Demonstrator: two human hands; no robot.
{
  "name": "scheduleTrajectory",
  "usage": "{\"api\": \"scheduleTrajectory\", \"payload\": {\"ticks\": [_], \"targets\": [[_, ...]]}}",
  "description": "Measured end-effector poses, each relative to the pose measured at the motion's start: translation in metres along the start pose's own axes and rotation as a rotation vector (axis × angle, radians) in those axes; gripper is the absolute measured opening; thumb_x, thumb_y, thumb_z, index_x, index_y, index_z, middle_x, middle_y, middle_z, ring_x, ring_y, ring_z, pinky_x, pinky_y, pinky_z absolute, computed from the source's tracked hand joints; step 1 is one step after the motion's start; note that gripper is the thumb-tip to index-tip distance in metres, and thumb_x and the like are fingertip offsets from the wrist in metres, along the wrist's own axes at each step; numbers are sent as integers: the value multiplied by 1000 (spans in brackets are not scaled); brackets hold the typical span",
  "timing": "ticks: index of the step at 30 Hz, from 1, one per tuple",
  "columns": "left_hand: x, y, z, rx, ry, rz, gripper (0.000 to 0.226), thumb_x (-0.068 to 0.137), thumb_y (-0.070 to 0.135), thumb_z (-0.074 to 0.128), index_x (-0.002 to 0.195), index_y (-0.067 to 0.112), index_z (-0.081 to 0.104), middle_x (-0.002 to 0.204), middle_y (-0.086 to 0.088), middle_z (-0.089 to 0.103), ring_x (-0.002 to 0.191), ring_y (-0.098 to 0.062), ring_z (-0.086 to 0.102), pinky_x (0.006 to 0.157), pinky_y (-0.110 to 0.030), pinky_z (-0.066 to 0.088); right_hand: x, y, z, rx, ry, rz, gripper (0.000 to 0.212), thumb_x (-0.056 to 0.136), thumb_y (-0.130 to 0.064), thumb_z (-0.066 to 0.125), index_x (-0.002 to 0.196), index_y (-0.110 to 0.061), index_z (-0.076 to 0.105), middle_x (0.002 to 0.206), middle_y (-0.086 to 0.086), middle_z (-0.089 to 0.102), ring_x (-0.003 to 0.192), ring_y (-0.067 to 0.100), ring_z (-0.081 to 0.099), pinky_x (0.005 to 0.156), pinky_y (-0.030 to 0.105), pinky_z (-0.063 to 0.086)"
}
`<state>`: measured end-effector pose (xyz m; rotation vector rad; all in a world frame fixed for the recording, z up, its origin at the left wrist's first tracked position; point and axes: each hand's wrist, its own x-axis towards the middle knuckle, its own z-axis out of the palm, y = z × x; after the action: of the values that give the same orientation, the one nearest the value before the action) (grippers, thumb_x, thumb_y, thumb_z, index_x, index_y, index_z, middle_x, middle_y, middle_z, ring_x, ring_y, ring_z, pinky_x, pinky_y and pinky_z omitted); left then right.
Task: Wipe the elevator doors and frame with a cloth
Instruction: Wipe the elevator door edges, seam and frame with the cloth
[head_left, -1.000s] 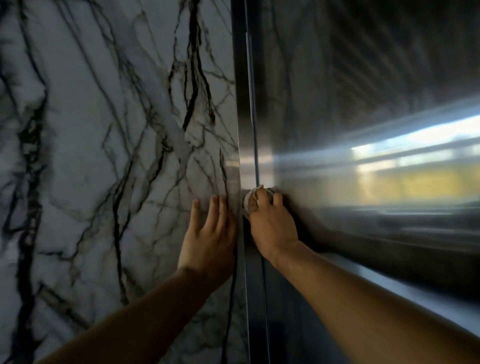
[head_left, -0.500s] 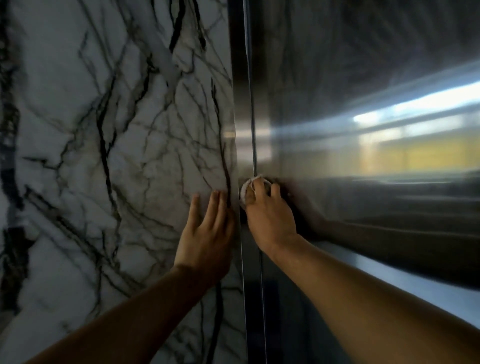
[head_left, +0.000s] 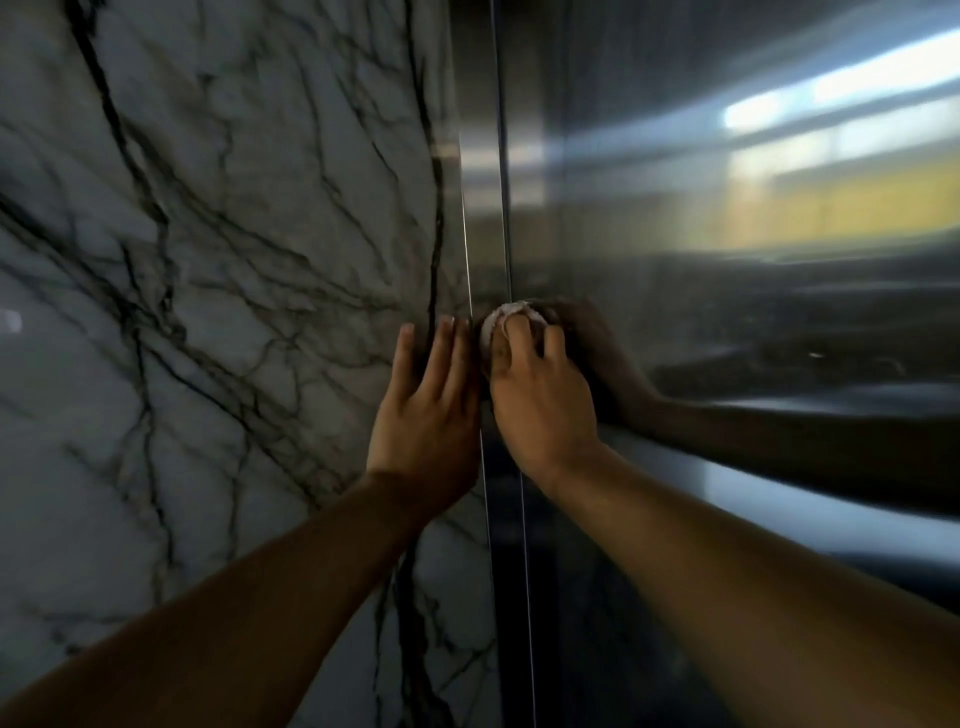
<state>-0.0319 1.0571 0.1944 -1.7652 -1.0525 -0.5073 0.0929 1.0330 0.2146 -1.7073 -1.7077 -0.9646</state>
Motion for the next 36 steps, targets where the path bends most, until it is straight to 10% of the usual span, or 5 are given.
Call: {"api": "scheduleTrajectory", "payload": {"ticks": [23, 36], "targets": [[-140, 43, 54, 19, -75, 164, 82, 82, 37, 46, 149, -5, 26, 160, -28, 7, 150, -39, 1, 119, -62, 7, -125, -21, 116, 43, 125, 51, 43, 97, -7, 29, 135, 1, 48, 128, 17, 54, 100, 34, 55, 78, 34, 52], [-257, 123, 105, -102, -164, 152, 76, 88, 34, 37, 151, -4, 19, 162, -24, 7, 150, -38, 2, 120, -59, 7, -265, -30, 202, 111, -6, 14, 38, 95, -11, 48, 132, -4, 53, 128, 14, 56, 98, 27, 56, 70, 29, 55]]}}
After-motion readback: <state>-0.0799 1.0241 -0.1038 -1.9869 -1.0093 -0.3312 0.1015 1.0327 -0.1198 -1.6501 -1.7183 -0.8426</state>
